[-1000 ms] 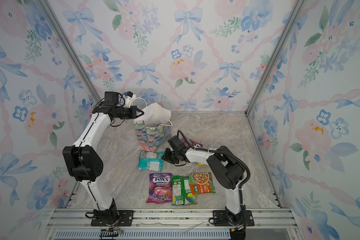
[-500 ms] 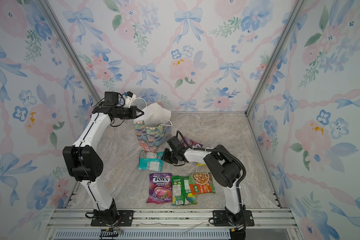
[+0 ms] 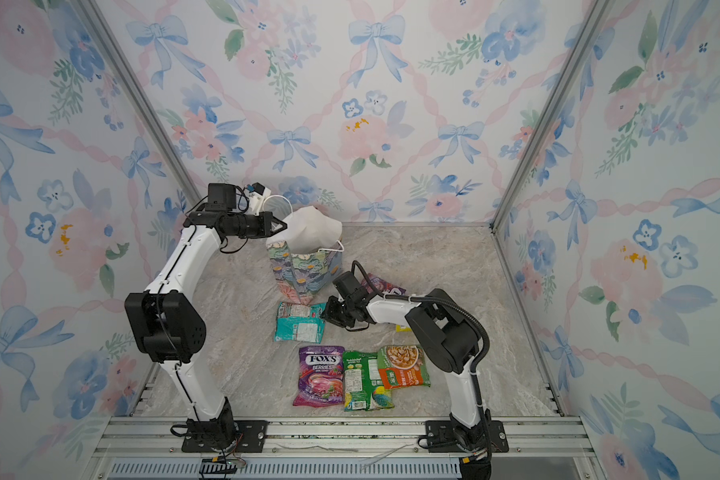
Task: Place the snacks into the paper bag
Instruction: 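Lower the right gripper onto the second teal Fox's mint packet and grasp it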
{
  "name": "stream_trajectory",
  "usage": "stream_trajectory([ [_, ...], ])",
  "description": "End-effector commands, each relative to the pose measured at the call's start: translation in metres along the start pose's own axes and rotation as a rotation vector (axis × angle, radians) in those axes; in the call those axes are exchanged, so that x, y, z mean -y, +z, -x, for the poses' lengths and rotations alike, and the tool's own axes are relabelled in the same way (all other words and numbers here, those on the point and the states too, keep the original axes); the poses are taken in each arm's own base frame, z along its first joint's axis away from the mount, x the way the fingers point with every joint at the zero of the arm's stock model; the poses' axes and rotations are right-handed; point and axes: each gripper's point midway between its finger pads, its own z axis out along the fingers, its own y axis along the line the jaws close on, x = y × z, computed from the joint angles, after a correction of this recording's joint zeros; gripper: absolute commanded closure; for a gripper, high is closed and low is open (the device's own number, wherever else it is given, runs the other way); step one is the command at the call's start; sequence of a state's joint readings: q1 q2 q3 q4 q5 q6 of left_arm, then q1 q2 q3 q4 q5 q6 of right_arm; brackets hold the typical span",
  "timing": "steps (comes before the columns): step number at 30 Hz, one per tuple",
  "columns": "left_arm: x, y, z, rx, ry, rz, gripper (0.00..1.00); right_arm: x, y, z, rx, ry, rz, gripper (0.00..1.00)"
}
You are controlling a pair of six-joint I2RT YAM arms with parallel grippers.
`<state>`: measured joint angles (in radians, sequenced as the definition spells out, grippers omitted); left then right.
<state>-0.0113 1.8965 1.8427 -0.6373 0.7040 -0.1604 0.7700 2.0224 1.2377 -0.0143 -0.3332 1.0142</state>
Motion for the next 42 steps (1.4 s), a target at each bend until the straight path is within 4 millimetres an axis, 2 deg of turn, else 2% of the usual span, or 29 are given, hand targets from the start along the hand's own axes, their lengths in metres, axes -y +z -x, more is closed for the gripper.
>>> stream_trajectory([
  [1, 0.006, -0.011, -0.001, 0.005, 0.011, -0.003, 1.00, -0.003, 0.006, -0.007, -0.020, -0.012, -0.007, 0.68],
  [4, 0.006, -0.011, 0.000, 0.006, 0.011, -0.001, 1.00, -0.005, 0.008, -0.006, -0.022, -0.010, 0.003, 0.70],
  [9, 0.004, -0.010, -0.001, 0.004, 0.009, -0.002, 1.00, -0.009, 0.011, -0.004, -0.018, -0.013, 0.015, 0.81],
  [14, 0.005, -0.011, 0.000, 0.006, 0.011, 0.000, 1.00, -0.013, 0.009, 0.000, -0.003, -0.019, 0.025, 0.99],
  [15, 0.004, -0.012, 0.000, 0.006, 0.010, 0.000, 1.00, -0.013, 0.008, 0.001, 0.000, -0.023, 0.024, 1.00],
  [18, 0.005, -0.011, 0.000, 0.006, 0.011, 0.000, 1.00, -0.017, 0.000, 0.007, 0.023, -0.052, 0.016, 1.00],
  [25, 0.005, -0.011, 0.000, 0.006, 0.010, -0.001, 1.00, -0.028, -0.035, 0.029, 0.085, -0.110, 0.005, 1.00],
  [31, 0.005, -0.013, 0.001, 0.009, 0.010, -0.001, 1.00, -0.028, -0.059, 0.043, 0.124, -0.133, -0.008, 1.00],
  [37, 0.005, -0.012, 0.000, 0.008, 0.010, -0.001, 1.00, -0.018, -0.078, 0.051, 0.141, -0.149, -0.042, 1.00],
  [42, 0.006, -0.013, 0.001, 0.010, 0.010, -0.003, 1.00, 0.001, -0.097, 0.063, 0.162, -0.170, -0.103, 1.00],
])
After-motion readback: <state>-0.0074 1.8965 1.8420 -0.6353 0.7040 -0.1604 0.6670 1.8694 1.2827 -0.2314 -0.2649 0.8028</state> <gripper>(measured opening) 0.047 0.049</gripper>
